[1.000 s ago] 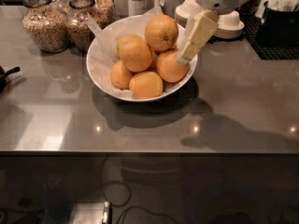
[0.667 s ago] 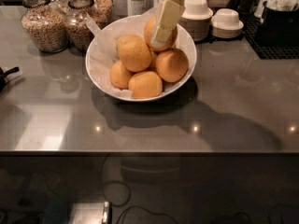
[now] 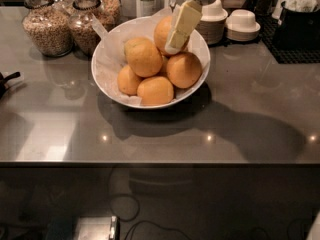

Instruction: Pick orange from white bowl

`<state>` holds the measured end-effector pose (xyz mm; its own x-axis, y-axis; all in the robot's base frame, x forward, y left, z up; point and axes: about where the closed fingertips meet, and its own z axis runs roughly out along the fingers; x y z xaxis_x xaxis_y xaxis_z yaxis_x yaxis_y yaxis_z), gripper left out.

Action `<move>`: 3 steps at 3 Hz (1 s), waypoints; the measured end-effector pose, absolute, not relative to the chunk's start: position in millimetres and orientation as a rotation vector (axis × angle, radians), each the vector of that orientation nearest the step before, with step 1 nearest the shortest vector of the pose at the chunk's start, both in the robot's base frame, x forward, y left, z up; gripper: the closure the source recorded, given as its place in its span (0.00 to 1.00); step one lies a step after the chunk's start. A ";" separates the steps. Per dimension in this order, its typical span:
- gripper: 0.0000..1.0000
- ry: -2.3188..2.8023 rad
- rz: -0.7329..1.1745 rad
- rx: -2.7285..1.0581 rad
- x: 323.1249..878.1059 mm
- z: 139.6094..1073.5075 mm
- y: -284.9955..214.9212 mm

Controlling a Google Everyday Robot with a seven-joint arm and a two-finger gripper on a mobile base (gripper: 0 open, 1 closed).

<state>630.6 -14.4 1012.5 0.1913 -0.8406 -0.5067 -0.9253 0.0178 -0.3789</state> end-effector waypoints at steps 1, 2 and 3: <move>0.00 1.646 0.398 -1.776 646.2 981.8 -16.7; 0.00 1.629 0.562 -1.740 655.0 961.5 -16.0; 0.00 1.626 0.579 -1.736 657.0 958.9 -13.8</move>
Offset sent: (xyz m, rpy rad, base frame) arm 0.0371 -0.0102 -0.0663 0.3385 0.2982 0.1070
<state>657.0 -13.8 958.9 0.1207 -0.6818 -0.7216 -0.9844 0.0115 -0.1754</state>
